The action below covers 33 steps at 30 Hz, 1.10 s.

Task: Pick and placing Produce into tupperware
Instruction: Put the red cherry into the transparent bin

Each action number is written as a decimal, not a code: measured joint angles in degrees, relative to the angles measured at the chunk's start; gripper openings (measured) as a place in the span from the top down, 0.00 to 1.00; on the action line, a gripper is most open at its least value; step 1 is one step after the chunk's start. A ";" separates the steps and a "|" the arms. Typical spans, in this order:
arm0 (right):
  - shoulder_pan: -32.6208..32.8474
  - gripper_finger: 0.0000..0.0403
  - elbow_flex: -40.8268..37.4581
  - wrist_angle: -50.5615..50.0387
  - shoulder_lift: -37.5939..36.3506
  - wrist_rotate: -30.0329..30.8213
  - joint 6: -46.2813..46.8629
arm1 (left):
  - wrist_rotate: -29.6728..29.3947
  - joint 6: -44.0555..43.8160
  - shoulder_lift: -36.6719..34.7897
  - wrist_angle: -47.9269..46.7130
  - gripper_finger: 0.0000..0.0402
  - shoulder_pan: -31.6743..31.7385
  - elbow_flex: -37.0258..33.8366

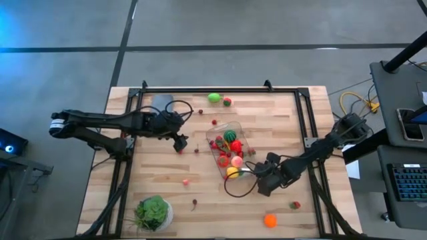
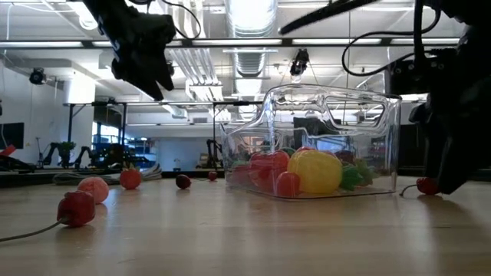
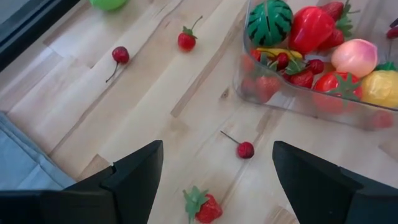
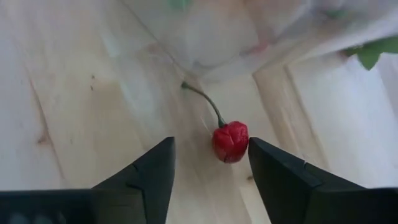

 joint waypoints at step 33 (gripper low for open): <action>-0.09 0.84 2.09 -2.18 0.23 -2.28 0.66 | 0.00 0.72 0.43 0.21 0.28 0.00 0.00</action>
